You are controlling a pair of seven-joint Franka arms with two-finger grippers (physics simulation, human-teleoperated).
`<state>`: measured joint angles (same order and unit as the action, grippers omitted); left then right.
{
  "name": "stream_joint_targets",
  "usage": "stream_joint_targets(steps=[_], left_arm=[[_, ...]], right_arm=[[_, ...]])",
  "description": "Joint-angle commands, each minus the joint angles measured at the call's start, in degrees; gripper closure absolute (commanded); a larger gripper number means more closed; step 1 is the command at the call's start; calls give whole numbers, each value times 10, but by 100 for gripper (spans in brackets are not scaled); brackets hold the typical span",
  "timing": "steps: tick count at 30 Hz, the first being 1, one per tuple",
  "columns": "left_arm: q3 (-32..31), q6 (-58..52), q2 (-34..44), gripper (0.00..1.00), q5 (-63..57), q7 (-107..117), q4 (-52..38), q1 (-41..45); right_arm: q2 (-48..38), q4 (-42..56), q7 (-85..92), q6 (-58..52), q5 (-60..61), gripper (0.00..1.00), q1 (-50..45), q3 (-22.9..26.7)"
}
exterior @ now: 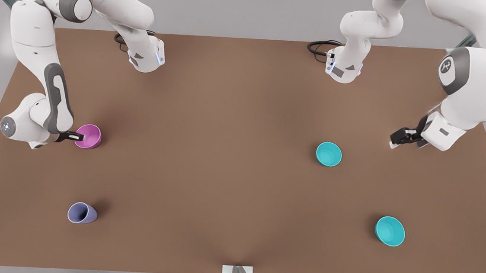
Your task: Stack the blue bowl on the pink bowl
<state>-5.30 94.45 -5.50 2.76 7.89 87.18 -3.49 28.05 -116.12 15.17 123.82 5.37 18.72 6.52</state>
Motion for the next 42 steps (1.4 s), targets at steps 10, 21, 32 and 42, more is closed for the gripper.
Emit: stream_joint_targets(steps=[10,21,32,42], left_arm=[[-1,-27,-17,0,0,-5,-6,-9],[-1,-30,-19,0,1,-6,-6,-17],[-2,-25,-58,0,1,-4,-9,-13],[-5,196,-123,0,67,-147,249,16]], right_arm=[[-84,103,107,-225,165,79,-103,-66],[213,417,-427,-31,289,79,-638,97],[260,459,-450,23,315,0,-693,134],[179,460,110,-459,225,0,-620,547]])
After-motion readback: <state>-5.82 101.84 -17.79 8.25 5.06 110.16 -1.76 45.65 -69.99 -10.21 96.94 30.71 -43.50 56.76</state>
